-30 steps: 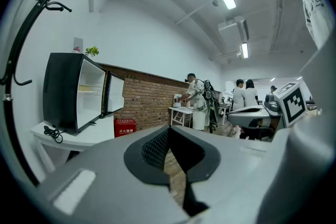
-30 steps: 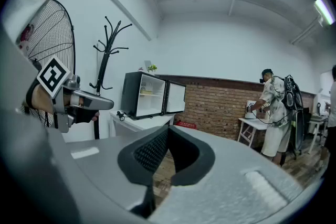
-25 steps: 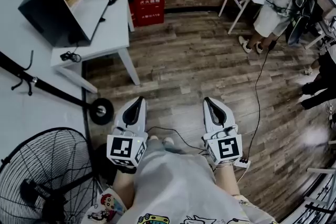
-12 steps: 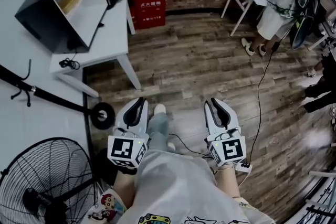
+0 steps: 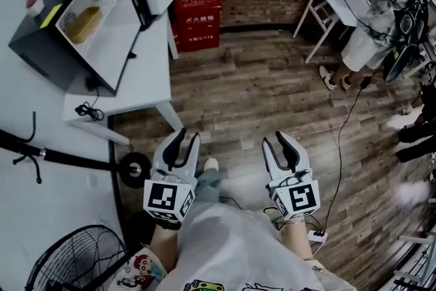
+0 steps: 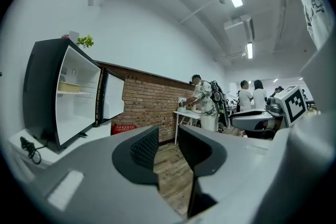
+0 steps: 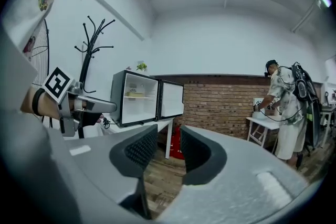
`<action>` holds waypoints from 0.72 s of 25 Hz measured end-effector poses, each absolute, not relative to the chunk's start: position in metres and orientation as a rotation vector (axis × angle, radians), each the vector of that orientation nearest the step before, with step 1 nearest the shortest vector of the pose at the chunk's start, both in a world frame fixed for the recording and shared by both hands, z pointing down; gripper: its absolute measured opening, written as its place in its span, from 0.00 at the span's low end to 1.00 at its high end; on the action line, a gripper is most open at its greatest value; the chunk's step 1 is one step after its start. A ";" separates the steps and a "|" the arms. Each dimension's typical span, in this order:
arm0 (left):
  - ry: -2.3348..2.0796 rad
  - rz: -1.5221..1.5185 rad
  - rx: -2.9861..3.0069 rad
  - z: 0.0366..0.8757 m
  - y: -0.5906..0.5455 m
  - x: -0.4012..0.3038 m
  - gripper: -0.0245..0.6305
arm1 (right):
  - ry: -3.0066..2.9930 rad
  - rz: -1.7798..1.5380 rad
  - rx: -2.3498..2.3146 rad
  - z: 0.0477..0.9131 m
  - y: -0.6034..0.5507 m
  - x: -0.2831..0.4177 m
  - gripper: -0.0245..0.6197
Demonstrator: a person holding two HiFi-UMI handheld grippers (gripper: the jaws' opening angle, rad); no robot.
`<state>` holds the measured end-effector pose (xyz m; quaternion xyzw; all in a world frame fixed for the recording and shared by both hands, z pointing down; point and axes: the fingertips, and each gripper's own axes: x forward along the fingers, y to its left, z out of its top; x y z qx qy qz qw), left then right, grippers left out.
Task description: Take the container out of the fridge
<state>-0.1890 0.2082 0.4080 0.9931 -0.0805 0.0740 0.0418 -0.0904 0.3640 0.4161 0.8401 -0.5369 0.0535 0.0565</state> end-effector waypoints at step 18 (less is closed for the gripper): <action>-0.295 0.245 3.040 0.413 0.053 -0.096 0.32 | -1.687 0.160 2.512 0.415 0.209 0.019 0.31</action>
